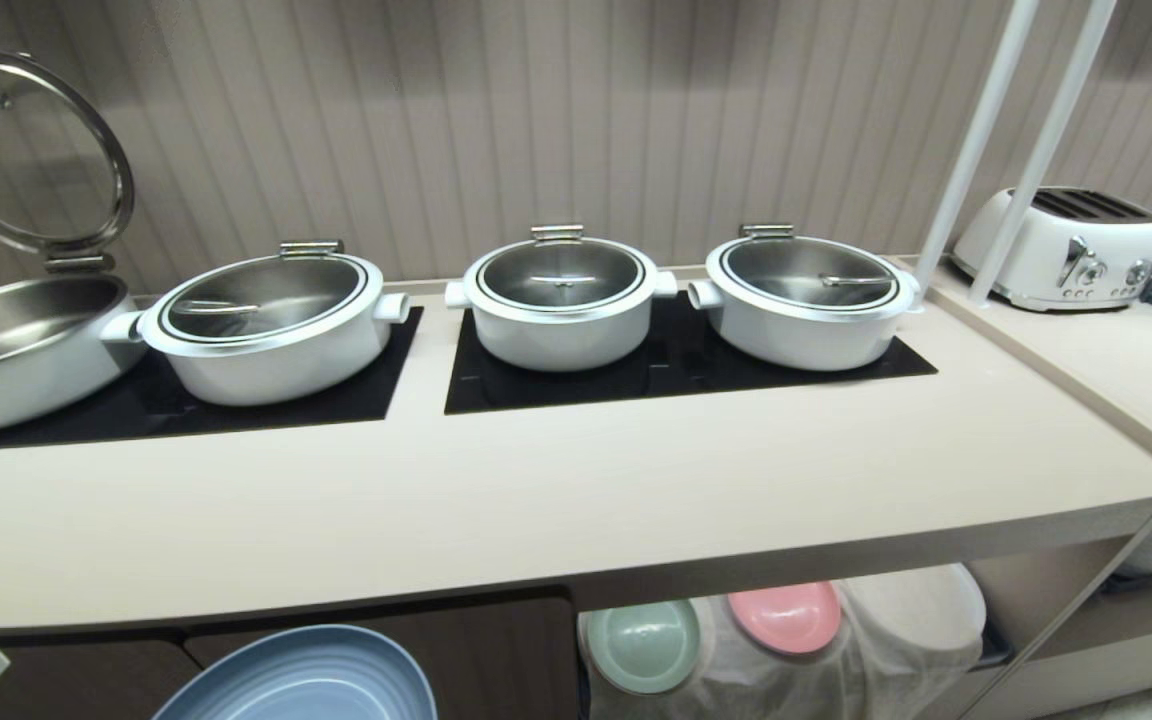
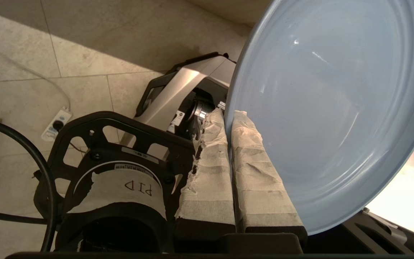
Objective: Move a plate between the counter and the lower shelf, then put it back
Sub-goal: Put the plate in the cupboard
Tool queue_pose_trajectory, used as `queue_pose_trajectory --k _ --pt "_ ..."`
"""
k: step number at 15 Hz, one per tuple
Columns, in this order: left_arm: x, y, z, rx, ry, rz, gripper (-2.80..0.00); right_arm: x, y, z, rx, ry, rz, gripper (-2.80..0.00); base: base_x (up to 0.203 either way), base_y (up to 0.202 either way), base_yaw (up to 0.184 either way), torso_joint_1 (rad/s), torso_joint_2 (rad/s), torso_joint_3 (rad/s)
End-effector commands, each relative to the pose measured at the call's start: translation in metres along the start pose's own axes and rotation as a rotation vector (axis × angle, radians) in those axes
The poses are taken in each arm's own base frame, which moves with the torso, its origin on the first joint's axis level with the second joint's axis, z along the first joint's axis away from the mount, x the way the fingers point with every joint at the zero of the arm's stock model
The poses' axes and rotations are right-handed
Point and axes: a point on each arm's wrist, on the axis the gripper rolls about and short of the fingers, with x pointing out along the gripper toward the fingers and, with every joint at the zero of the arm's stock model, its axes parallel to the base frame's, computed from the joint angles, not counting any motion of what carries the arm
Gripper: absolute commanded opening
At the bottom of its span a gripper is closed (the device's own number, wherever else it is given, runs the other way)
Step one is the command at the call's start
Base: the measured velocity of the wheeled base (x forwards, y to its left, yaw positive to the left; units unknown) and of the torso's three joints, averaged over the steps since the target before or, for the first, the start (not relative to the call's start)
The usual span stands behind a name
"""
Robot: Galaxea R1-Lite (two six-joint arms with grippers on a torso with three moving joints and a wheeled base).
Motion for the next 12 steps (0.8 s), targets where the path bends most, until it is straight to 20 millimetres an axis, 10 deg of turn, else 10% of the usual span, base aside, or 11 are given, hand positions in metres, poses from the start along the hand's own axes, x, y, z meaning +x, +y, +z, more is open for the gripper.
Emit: queue_pose_trajectory --k 1,12 --pt "0.0003 0.0002 -0.0003 -0.005 0.006 0.001 -2.8 0.0 0.0 0.0 0.0 0.0 -0.001 -2.8 0.0 0.0 0.0 0.0 0.0 0.0" --pt "-0.0002 -0.0001 -0.0018 -0.045 0.03 -0.042 -2.8 0.0 0.0 0.0 0.0 0.0 0.0 -2.8 0.0 0.0 0.0 0.0 0.0 0.0"
